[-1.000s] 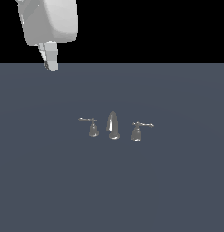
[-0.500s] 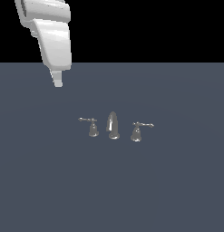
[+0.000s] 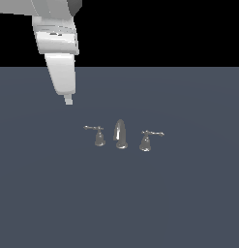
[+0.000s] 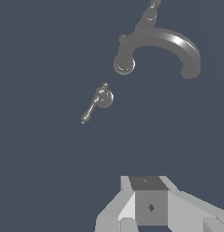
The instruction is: Turn on the faucet by rotating a designated handle.
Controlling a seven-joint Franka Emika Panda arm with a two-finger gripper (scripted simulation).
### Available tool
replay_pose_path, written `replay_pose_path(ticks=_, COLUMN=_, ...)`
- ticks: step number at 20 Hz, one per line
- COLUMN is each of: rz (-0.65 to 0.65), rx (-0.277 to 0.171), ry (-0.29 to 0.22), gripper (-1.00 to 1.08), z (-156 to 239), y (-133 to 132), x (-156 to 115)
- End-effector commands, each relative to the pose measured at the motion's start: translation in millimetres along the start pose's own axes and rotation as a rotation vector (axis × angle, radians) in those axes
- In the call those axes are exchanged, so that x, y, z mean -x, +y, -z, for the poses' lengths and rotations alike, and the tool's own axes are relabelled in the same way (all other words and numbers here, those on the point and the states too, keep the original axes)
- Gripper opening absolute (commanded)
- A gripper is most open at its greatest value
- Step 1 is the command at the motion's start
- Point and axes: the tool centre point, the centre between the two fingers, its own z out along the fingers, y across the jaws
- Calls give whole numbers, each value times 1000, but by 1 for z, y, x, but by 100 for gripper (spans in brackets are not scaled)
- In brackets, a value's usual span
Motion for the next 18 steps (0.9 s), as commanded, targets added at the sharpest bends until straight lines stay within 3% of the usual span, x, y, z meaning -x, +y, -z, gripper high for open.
replay_pose_path(ticks=1, rz=-44, rx=0, ry=1, gripper=-100, z=-11, y=-9, x=-4)
replay_pose_path(ticks=18, rz=-399, rx=10, ry=10, gripper=-100, z=-95, y=-72, x=-50)
